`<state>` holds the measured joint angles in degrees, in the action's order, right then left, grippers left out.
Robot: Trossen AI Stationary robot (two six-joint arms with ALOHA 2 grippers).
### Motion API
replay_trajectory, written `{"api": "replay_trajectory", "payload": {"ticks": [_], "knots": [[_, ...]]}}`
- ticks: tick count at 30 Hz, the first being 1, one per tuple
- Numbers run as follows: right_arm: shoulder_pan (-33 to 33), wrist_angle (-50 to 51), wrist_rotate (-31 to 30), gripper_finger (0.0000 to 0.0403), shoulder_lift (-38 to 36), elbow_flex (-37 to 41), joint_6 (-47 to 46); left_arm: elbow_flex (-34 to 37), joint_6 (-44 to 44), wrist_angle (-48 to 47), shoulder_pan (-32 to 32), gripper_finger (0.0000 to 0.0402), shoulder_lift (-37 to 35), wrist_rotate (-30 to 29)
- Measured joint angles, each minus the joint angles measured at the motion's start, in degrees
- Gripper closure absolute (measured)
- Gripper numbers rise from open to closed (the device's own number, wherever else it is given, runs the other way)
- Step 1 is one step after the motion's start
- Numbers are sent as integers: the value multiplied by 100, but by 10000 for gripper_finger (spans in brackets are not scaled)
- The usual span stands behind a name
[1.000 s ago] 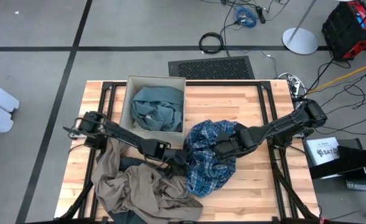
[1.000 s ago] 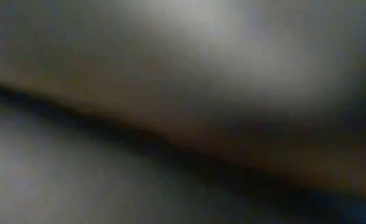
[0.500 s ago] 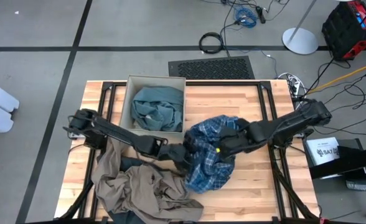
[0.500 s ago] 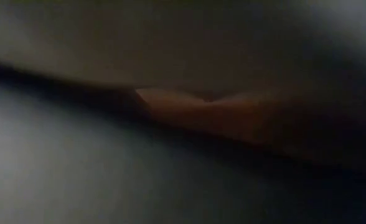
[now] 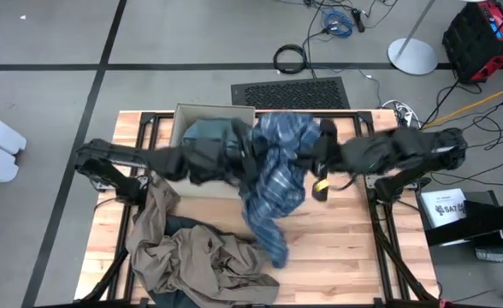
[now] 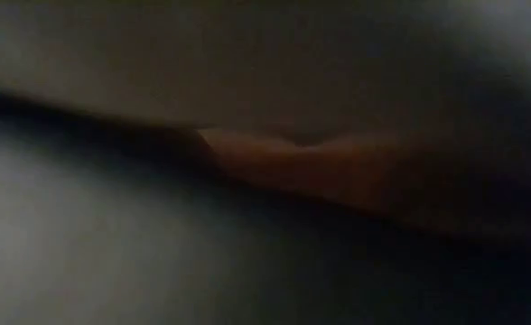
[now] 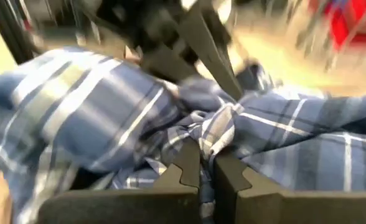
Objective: Sort clothes
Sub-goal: Put the blue long sleeve into the white laundry bin
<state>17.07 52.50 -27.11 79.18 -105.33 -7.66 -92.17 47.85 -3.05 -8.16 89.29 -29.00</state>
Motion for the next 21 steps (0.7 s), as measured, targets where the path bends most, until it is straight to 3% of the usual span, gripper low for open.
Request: {"api": "replay_trajectory", "payload": {"ticks": [7, 11, 16, 21], "knots": [[-788, -1700, 759, 402, 19, -721, 1687, -1479, 359, -447, 381, 400, 1, 393], [-1454, -3123, 1866, 402, 208, -886, 2332, -2252, 678, -509, 670, 400, 1, 463], [-2143, -4722, 3404, 403, 816, -1286, 2129, -3022, 659, -502, 1062, 400, 1, 573], [-2738, -4935, 4182, 403, 1753, -2108, 1746, -3504, 822, -546, 1389, 401, 1, 608]]}}
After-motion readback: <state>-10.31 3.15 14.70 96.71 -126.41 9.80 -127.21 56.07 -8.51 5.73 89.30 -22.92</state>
